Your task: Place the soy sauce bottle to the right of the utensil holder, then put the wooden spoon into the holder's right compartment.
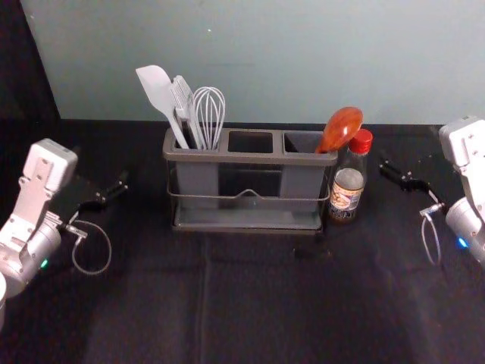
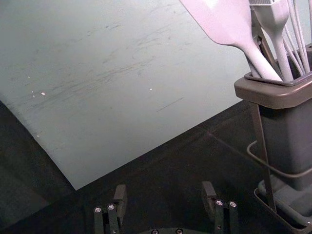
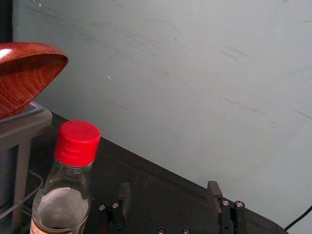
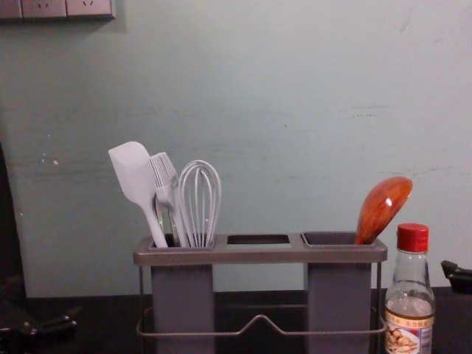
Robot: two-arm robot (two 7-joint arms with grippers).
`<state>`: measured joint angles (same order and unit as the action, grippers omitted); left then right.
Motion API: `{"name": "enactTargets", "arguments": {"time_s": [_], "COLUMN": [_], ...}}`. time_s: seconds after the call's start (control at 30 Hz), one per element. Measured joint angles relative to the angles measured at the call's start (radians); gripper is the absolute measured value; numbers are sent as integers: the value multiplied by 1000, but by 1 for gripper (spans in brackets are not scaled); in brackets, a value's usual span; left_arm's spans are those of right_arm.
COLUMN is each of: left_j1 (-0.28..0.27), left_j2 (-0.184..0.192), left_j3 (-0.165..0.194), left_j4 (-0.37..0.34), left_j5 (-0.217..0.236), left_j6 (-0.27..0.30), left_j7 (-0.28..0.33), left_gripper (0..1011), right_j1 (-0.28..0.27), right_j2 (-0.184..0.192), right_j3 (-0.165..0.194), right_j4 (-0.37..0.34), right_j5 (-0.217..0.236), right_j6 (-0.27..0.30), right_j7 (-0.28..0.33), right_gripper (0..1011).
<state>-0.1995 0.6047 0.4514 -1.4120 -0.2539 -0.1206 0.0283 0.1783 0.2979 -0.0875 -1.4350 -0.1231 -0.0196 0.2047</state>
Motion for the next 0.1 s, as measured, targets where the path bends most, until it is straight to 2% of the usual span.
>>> {"name": "enactTargets", "arguments": {"time_s": [0.1], "left_j1": [0], "left_j2": [0], "left_j3": [0], "left_j4": [0], "left_j5": [0], "left_j6": [0], "left_j7": [0], "left_gripper": [1005], "right_j1": [0], "right_j2": [0], "right_j3": [0], "right_j4": [0], "right_j5": [0], "right_j6": [0], "right_j7": [0], "right_gripper": [1002]}}
